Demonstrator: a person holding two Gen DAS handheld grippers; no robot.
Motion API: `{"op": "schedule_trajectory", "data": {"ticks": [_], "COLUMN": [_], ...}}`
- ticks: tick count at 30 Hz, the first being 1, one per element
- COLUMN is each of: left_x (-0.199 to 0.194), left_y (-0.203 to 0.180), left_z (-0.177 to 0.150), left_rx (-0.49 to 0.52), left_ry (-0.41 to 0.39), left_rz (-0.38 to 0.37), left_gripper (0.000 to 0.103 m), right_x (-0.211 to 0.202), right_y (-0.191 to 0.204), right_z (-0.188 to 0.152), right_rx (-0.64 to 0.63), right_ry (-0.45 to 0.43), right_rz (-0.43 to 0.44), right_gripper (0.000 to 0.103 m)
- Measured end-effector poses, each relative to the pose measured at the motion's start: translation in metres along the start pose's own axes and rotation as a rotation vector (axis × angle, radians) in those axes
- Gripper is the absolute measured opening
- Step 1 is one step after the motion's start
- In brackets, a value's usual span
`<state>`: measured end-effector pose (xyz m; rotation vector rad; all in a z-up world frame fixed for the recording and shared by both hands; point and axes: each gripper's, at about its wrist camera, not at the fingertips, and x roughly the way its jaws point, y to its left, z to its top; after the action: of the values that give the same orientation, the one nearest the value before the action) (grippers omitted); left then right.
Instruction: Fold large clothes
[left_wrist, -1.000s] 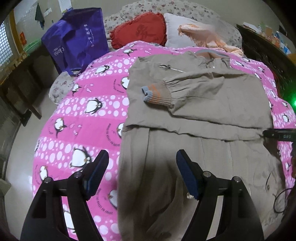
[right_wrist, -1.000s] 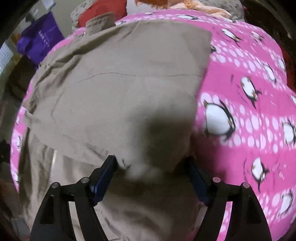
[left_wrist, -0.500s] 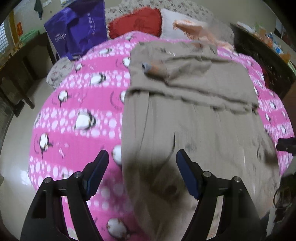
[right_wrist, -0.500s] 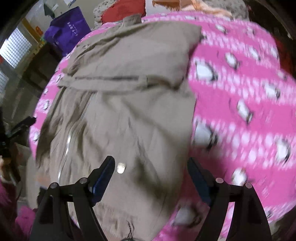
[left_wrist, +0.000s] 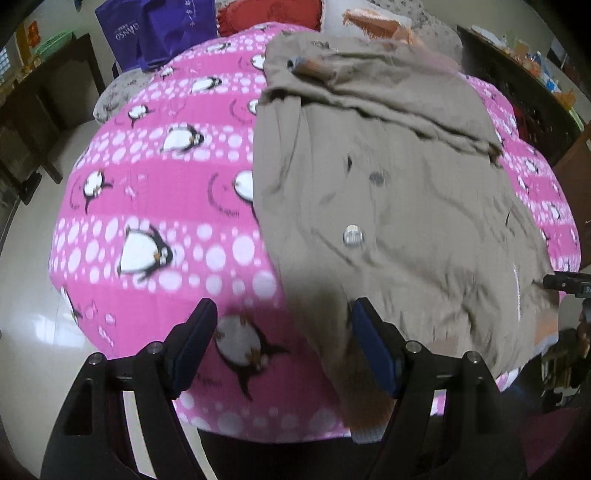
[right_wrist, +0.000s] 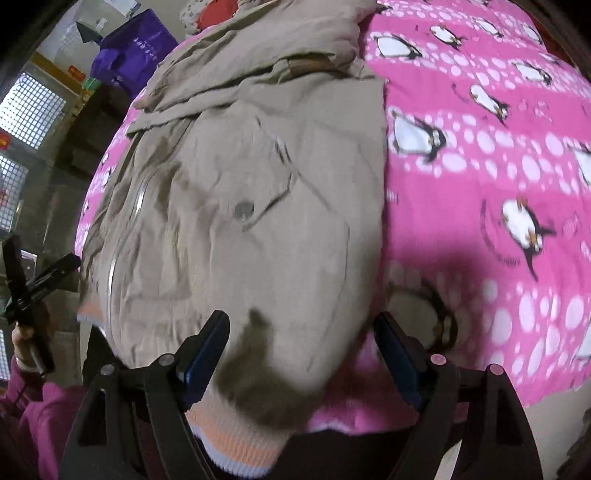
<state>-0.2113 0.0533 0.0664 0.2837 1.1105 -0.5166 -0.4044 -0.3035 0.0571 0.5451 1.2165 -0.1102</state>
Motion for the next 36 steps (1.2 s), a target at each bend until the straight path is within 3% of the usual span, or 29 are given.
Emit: {"op": "schedule_trajectory", "data": {"ticks": [9,27,36], "left_x": [0.000,0.005,0.007], "left_y": [-0.003,-0.005,-0.005], "left_z": [-0.007,-0.011,-0.014], "left_rx": [-0.030,-0.030,-0.058], "left_ry": [0.002,0.037,0.091], "left_rz": [-0.015,-0.025,-0.112], "left_gripper": [0.075,0.075,0.075], "right_x": [-0.009,0.003,0.009], "right_y": [-0.007,0.010,0.014], "right_z": [-0.021,-0.027,-0.031], "right_rx": [0.012,-0.016,-0.027], "right_ry": [0.022,0.067,0.093], "right_rz": [-0.003,0.010,0.022], "right_gripper": [0.082,0.084,0.086]}}
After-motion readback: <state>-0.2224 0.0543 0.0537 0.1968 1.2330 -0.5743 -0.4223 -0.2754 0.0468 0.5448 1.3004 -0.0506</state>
